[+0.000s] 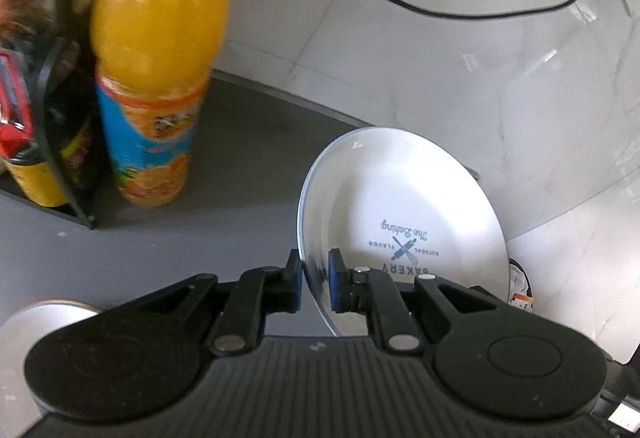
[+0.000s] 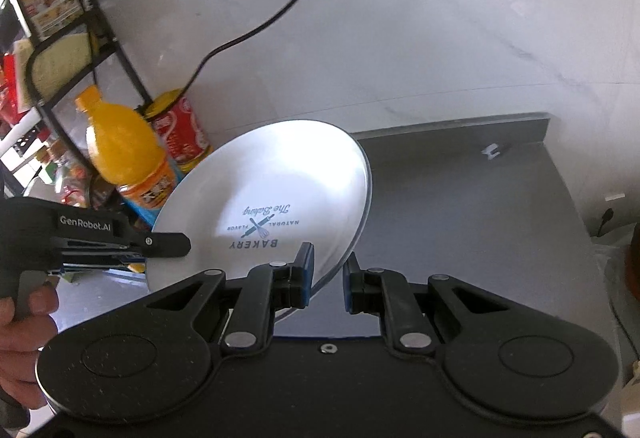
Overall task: Organize plates and bowls
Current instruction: 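Lower the 'Bakery' plate onto the stacked plates and open both grippers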
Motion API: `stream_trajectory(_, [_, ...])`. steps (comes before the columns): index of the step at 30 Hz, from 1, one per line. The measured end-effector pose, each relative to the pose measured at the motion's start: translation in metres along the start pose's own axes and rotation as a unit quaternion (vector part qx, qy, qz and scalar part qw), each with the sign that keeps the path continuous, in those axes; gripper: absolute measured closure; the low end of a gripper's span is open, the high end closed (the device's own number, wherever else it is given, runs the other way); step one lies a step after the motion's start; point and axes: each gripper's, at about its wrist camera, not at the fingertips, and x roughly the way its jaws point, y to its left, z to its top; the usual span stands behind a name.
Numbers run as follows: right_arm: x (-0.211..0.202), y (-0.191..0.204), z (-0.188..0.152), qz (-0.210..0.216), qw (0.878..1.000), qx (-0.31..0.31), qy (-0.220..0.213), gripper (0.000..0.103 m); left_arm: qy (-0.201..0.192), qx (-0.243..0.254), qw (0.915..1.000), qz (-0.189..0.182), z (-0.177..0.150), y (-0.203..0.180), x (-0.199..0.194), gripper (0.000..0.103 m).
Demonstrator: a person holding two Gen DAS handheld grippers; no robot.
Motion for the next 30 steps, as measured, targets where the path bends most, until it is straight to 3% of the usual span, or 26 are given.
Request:
stream_trajectory(17, [0.009,0.085,-0.037,0.017,0.999,-0.024,0.013,0.089,-0.019,-0.024,0.9994,0.019,-0.02,0.087,-0.052,0.092])
stream_trajectory(30, [0.025,0.121,-0.073,0.026,0.998,-0.038,0.044,0.088,0.002,-0.033,0.9987,0.038,-0.048,0.133,-0.073,0.092])
